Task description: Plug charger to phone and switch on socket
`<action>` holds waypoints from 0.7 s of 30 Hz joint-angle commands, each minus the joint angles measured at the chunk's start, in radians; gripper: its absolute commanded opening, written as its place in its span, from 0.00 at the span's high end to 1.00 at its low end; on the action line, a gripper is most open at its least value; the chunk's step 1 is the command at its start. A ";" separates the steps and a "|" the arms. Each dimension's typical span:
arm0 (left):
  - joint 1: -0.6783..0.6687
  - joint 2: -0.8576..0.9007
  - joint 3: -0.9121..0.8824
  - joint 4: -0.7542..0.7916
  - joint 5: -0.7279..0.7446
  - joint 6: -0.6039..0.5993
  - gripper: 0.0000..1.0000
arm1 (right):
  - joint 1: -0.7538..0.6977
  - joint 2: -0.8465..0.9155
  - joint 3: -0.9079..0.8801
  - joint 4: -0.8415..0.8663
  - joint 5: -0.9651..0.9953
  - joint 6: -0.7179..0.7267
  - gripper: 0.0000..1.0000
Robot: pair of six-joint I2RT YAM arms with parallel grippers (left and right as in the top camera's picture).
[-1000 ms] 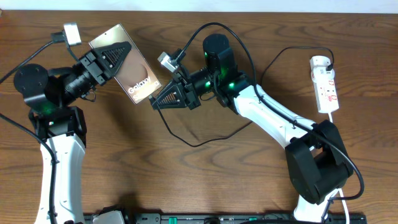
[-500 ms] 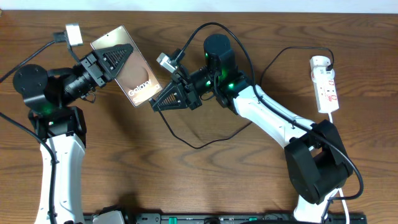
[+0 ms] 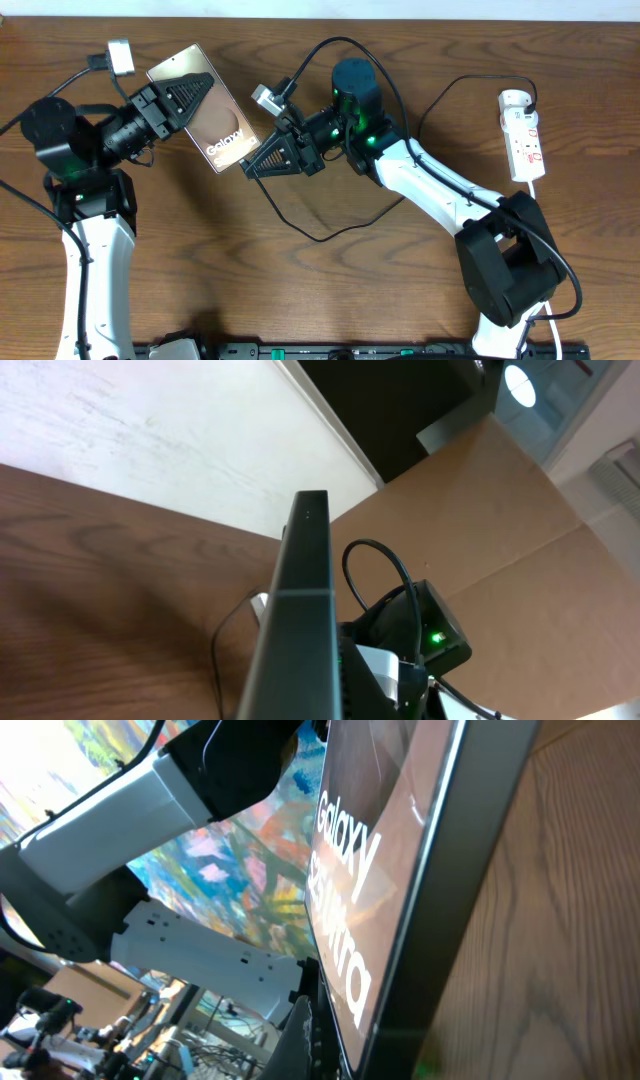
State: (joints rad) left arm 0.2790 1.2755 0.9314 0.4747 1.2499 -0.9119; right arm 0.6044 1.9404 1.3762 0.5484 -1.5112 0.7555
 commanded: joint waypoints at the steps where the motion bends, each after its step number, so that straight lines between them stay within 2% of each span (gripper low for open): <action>1: -0.018 -0.002 -0.011 -0.018 0.118 0.093 0.93 | -0.009 -0.025 0.037 0.042 0.135 0.037 0.99; 21: -0.018 -0.002 -0.011 -0.018 0.066 0.094 0.93 | -0.014 -0.025 0.037 0.042 0.204 0.069 0.99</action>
State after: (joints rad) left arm 0.2798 1.2755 0.9314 0.4713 1.2137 -0.8837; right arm 0.6041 1.9408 1.3720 0.5610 -1.4528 0.8230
